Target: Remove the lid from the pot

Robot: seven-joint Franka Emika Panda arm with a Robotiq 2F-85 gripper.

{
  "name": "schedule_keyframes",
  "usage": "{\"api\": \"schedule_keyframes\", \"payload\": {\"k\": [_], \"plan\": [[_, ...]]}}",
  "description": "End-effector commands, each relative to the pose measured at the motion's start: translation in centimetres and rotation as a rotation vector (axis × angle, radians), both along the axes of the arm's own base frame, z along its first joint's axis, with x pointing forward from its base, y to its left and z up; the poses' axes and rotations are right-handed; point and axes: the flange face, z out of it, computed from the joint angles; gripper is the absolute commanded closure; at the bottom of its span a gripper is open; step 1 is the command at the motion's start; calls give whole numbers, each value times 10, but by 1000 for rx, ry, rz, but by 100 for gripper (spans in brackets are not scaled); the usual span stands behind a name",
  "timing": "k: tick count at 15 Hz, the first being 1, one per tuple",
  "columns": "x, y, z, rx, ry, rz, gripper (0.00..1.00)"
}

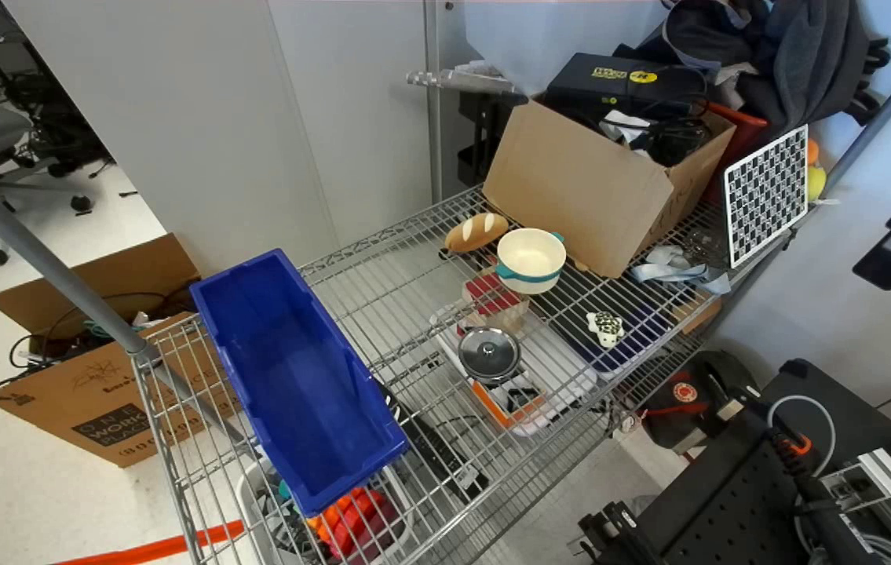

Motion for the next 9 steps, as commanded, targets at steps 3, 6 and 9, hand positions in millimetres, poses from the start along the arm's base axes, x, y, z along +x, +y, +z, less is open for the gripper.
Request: {"api": "schedule_keyframes", "payload": {"k": [3,6,9], "plan": [[0,0,1,0,1,0,0],[0,0,1,0,1,0,0],[11,9,-9,-18,13,-22,0]]}}
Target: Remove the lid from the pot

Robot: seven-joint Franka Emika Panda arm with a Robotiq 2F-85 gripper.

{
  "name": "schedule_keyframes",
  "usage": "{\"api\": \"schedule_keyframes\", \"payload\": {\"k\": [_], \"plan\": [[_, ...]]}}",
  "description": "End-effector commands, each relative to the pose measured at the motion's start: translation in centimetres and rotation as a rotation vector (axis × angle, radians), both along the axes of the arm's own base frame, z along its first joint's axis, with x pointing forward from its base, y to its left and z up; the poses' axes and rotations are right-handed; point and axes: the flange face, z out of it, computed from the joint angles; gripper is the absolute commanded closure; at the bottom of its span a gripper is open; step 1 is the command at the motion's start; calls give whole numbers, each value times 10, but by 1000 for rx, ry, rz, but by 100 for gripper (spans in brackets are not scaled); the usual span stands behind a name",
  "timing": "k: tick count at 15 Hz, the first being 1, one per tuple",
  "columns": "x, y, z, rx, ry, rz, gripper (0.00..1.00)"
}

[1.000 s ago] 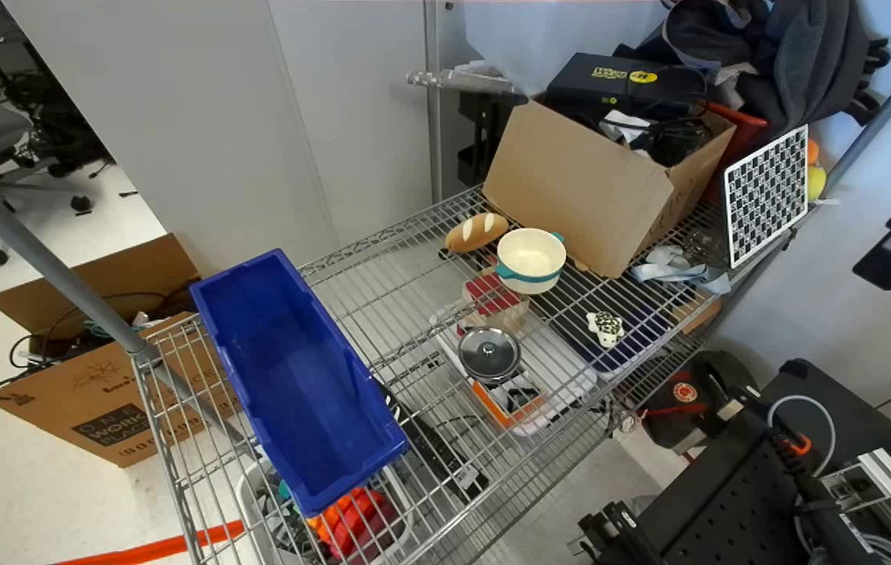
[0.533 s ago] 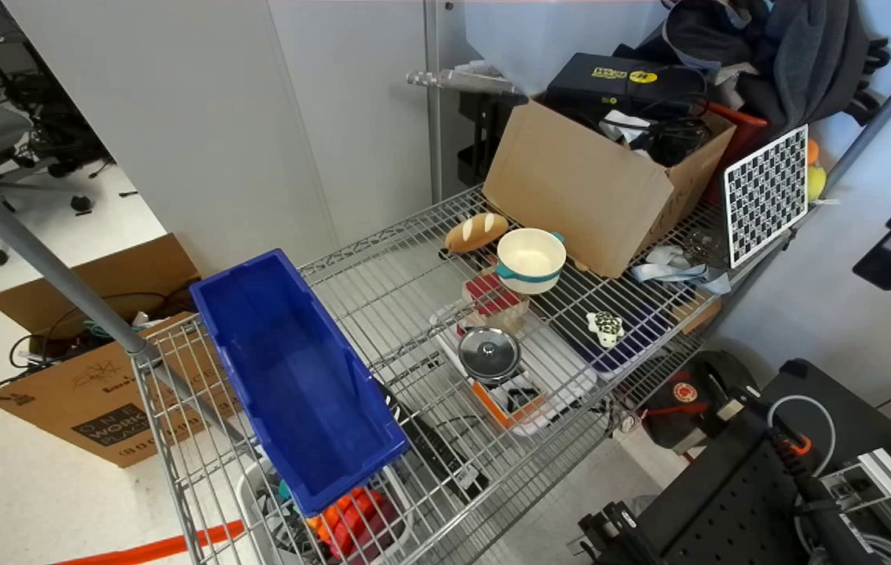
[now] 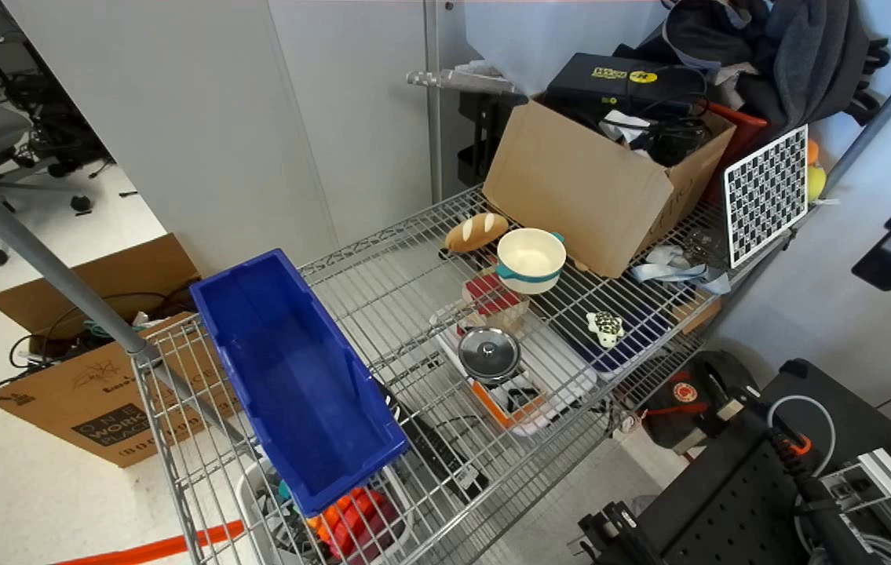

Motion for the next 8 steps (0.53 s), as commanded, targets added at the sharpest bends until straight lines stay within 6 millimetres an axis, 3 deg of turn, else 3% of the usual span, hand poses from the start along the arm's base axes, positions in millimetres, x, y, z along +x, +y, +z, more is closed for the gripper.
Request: {"api": "schedule_keyframes", "payload": {"k": [1,4,8], "plan": [[19,14,-13,-13,8,-32,0],[57,35,-35,-11,-13,-88,0],[115,69,-86,-11,-16,-79,0]]}}
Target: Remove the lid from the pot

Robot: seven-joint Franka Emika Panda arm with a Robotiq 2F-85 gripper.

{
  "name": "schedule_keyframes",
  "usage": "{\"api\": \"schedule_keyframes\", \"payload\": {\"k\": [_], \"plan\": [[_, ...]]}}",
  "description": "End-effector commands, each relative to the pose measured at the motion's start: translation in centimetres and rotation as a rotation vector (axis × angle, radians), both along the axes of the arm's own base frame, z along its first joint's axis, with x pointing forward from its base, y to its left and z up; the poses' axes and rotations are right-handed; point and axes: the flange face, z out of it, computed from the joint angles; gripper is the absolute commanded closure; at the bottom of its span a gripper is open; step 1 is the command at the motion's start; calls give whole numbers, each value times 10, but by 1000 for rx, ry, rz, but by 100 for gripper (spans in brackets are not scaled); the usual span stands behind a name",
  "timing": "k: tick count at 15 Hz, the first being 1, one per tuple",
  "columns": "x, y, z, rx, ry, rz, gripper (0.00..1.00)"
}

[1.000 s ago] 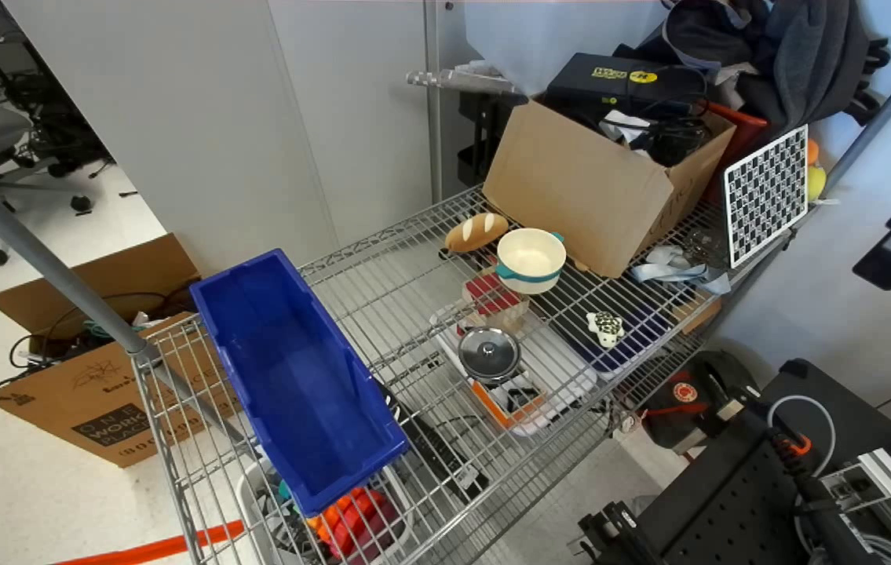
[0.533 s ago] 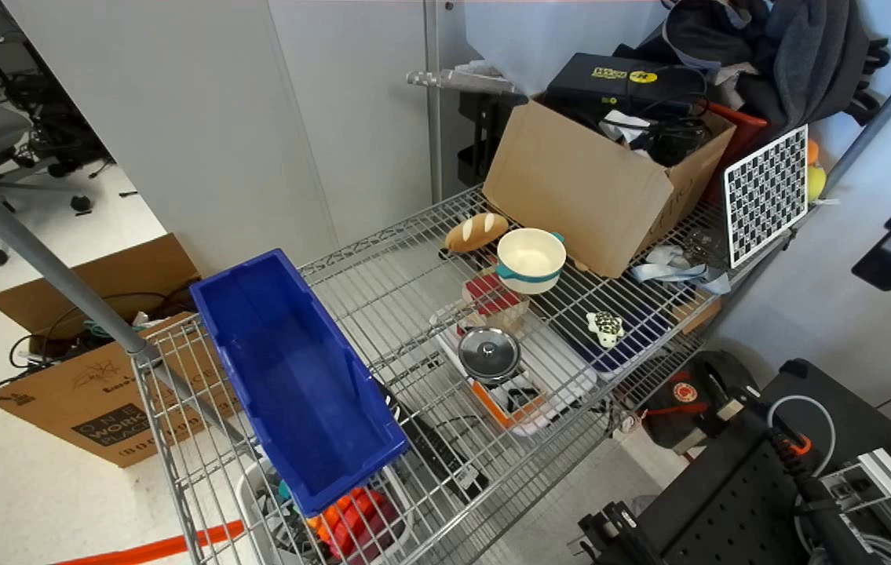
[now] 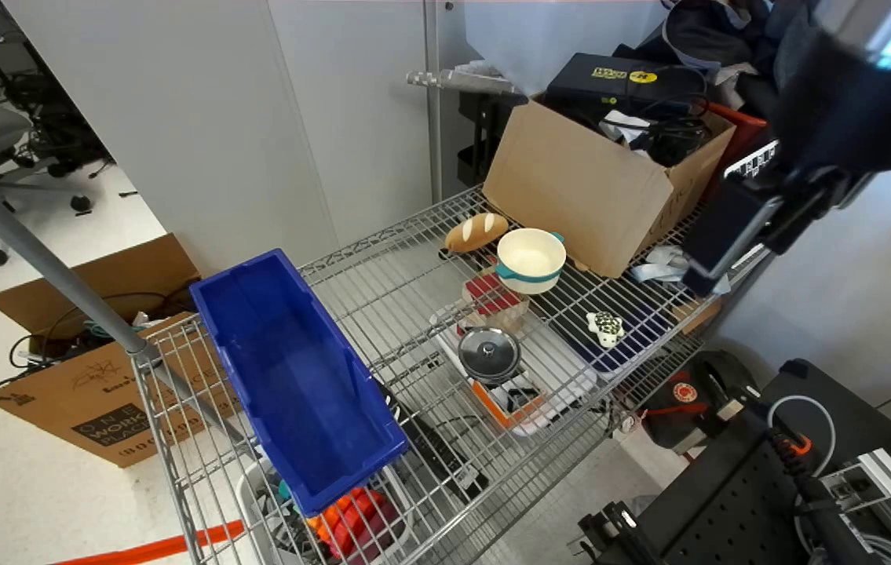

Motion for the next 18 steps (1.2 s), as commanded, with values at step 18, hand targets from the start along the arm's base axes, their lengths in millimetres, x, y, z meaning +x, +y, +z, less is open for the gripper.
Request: {"api": "schedule_keyframes", "payload": {"k": [18], "plan": [[205,85,-225,-75,37,-75,0]]}}
